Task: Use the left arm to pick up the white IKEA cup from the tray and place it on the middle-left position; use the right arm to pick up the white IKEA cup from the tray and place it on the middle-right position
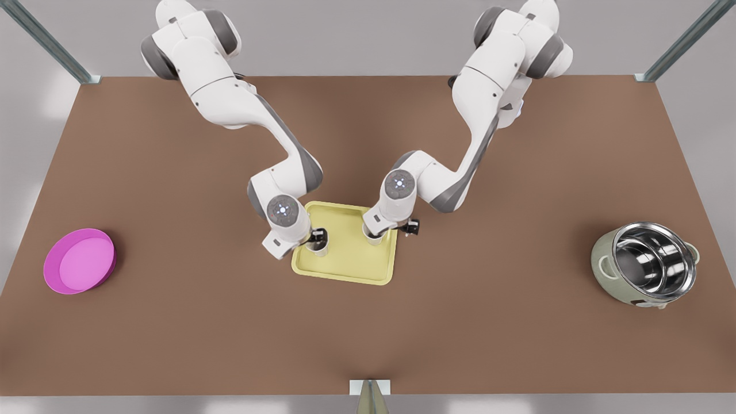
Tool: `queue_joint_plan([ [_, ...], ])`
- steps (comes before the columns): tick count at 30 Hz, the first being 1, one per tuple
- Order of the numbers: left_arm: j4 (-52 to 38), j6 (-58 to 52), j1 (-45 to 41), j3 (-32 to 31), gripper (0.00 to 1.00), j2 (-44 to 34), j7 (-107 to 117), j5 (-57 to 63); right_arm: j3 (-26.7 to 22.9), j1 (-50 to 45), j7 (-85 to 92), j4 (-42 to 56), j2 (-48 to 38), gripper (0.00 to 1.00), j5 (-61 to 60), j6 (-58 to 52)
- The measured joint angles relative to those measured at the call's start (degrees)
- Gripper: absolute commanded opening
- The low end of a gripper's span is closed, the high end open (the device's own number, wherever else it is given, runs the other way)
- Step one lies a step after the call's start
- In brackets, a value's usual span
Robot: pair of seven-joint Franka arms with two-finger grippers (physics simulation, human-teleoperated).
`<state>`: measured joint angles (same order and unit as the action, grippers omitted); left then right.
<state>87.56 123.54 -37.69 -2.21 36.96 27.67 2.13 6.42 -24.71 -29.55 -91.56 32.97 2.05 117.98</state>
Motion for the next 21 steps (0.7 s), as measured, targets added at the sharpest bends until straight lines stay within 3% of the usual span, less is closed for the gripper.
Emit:
queue_joint_plan([
  [8,3.8,6.8,-0.4,0.0,1.0,1.9,6.2,0.6,0.6,-0.4,-6.1,-2.5,2.7,1.0,-0.1,0.8],
  [11,3.8,8.8,-0.6,0.0,0.99,3.0,7.9,0.6,0.6,-0.4,-7.8,-2.8,3.5,0.8,0.0,1.0],
  [12,3.7,9.4,-0.7,0.0,0.94,3.0,8.4,0.6,0.6,-0.4,-8.2,-2.8,3.9,0.66,0.0,1.0],
  [13,3.6,9.8,-0.9,0.0,0.8,3.1,9.0,0.6,0.6,-0.4,-8.7,-2.8,4.1,0.44,-0.1,1.1],
  [15,3.4,10.5,-1.4,0.0,0.53,3.1,10.1,0.7,0.6,-0.3,-9.3,-2.7,4.3,0.23,-0.5,1.4],
  [17,3.4,10.9,-1.7,0.0,0.4,3.2,11.2,0.8,0.5,-0.2,-9.8,-2.6,4.2,0.17,-0.8,1.5],
  [21,3.4,11.5,-1.8,0.0,0.3,3.1,12.9,0.8,0.2,1.9,-10.7,-1.6,2.5,0.04,-0.9,1.6],
])
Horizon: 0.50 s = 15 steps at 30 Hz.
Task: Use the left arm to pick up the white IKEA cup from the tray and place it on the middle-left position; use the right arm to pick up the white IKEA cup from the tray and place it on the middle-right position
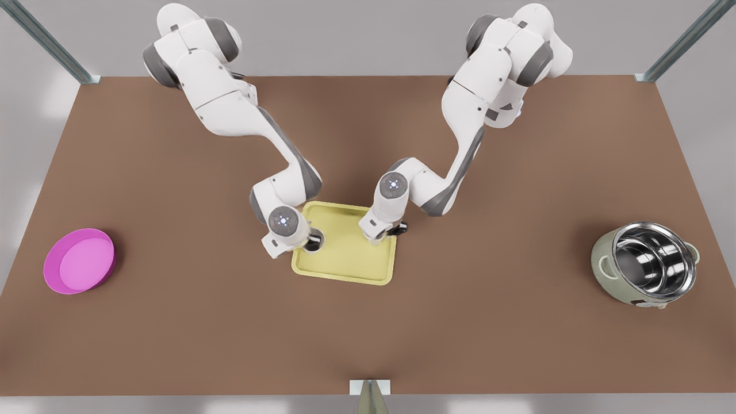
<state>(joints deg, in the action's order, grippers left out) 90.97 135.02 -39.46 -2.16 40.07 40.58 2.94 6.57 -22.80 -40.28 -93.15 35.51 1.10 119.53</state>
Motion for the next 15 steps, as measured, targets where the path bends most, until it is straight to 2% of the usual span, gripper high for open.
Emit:
queue_joint_plan([
  [3,0.0,0.0,0.0,0.1,0.25,-0.4,1.0,0.6,0.0,4.3,-0.1,0.8,-2.9,0.04,0.0,0.0],
  [9,-0.8,-1.4,0.3,0.8,0.23,-2.2,2.7,1.1,-0.2,27.3,11.1,1.3,-6.7,0.04,0.6,-2.4],
  [12,-1.0,-2.2,3.0,2.2,0.23,-4.2,3.2,1.1,-0.3,33.7,19.5,2.9,-2.5,0.05,4.5,-1.5],
  [15,-0.9,-2.6,9.4,2.7,0.23,-5.1,2.1,0.9,-0.4,37.6,27.6,3.2,2.8,0.05,6.0,3.1],
])
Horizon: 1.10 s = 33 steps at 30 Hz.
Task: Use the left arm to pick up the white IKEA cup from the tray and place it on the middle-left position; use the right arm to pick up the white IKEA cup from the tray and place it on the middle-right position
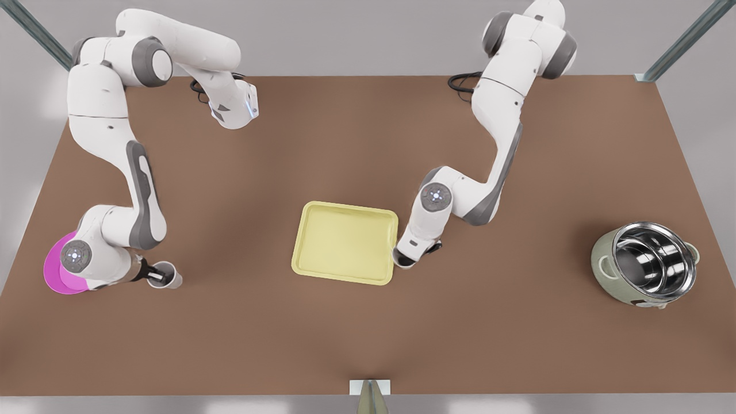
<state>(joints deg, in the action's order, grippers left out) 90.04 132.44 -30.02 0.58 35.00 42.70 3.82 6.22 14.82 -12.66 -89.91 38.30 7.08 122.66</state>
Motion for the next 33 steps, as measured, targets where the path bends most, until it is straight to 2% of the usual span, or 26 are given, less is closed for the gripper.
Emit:
queue_joint_plan([
  [1,0.0,0.0,2.5,0.0,0.23,0.0,-0.8,-0.1,0.0,0.3,2.5,0.0,0.7,0.06,0.3,1.3],
  [2,0.0,0.0,5.0,0.0,0.23,0.2,-1.9,-0.4,0.0,0.5,4.8,0.0,1.2,0.13,0.5,2.4],
  [3,0.1,0.3,7.1,0.0,0.23,0.5,-3.1,-0.9,0.0,0.6,6.7,0.1,1.5,0.93,0.9,3.2],
  [4,0.1,0.8,9.1,0.0,0.23,1.2,-4.5,-1.3,0.0,0.7,8.1,0.1,1.6,1.0,1.1,3.9],
  [9,0.7,4.1,16.9,0.0,0.21,3.3,-12.3,-2.1,0.0,0.7,12.3,0.1,1.6,1.0,2.5,6.0],
  [13,0.7,6.4,17.9,0.0,0.21,4.2,-17.8,-2.2,0.8,0.9,17.0,0.4,-0.8,1.0,0.4,5.3],
  [17,0.7,8.4,18.1,0.0,0.21,4.8,-22.2,-2.3,1.8,0.7,21.4,11.2,-2.2,1.0,-3.0,-2.4],
  [18,0.7,8.8,18.2,0.0,0.3,5.0,-23.2,-2.3,1.9,-0.2,21.6,14.7,-3.3,1.0,-3.7,-5.7],
  [19,0.7,9.2,18.3,-0.1,1.0,5.1,-24.3,-2.5,2.1,-1.5,21.6,16.6,-6.0,1.0,-3.8,-9.0],
  [22,0.7,10.4,18.4,-0.1,1.0,5.2,-28.6,-4.4,2.1,-5.2,20.4,18.2,-13.2,1.0,-3.7,-18.4],
  [23,0.4,10.7,18.4,-0.1,1.0,5.2,-30.5,-5.1,0.8,-6.4,20.0,17.6,-15.2,1.0,-3.8,-21.0],
  [24,-1.2,10.0,18.4,0.0,1.0,4.4,-32.0,-5.1,-2.7,-9.5,19.7,15.5,-17.7,1.0,-4.0,-22.8],
  [26,-6.0,2.6,18.3,0.1,1.0,-4.6,-34.2,-3.6,-6.0,-12.9,19.0,5.1,-25.3,1.0,-4.2,-23.9],
  [28,-5.9,-8.8,17.9,-0.1,1.0,-18.4,-35.4,-3.1,-6.9,-13.7,18.4,1.5,-27.9,1.0,-4.3,-24.5],
  [30,7.0,-15.9,18.0,0.3,1.0,-32.4,-36.1,-2.9,-7.2,-13.6,17.8,0.7,-28.6,1.0,-4.7,-25.0],
  [33,7.5,-21.9,19.0,0.3,1.0,-34.0,-36.8,-2.6,-7.1,-13.8,17.1,0.4,-28.7,1.0,-5.2,-25.5],
])
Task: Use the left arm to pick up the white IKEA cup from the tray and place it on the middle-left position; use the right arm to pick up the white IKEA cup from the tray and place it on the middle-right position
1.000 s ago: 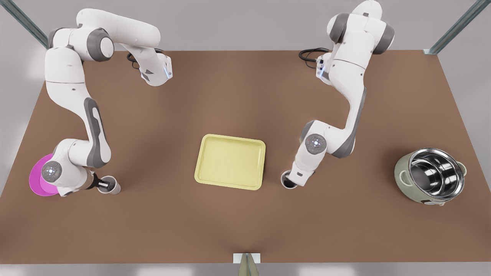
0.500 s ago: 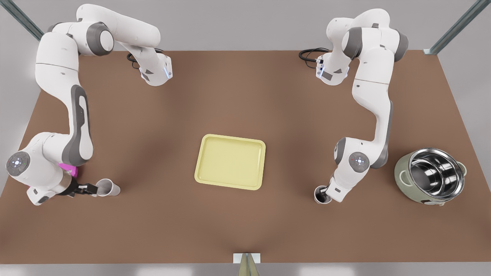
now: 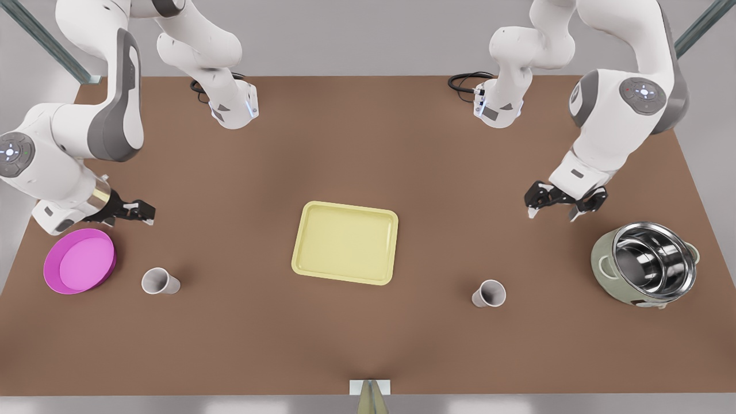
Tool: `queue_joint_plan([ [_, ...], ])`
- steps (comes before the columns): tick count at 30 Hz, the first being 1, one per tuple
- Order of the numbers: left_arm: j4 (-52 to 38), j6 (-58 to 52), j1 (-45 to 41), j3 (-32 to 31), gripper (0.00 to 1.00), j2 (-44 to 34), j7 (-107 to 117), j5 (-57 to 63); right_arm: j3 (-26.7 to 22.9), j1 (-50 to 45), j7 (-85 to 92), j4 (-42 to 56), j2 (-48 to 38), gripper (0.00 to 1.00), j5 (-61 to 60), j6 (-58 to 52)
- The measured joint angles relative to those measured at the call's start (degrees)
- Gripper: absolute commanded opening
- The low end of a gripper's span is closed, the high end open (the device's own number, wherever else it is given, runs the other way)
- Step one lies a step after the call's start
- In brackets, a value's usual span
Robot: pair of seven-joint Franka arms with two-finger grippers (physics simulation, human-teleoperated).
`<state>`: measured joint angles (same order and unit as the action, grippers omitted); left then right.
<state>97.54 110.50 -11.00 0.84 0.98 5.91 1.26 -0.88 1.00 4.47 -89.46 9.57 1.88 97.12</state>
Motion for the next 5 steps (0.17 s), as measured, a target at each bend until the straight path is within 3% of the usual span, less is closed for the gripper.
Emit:
queue_joint_plan([
  [5,-0.5,-5.3,1.5,0.0,1.0,0.1,-1.0,0.2,0.1,-0.2,-1.0,0.0,0.1,1.0,-0.3,-0.5],
])
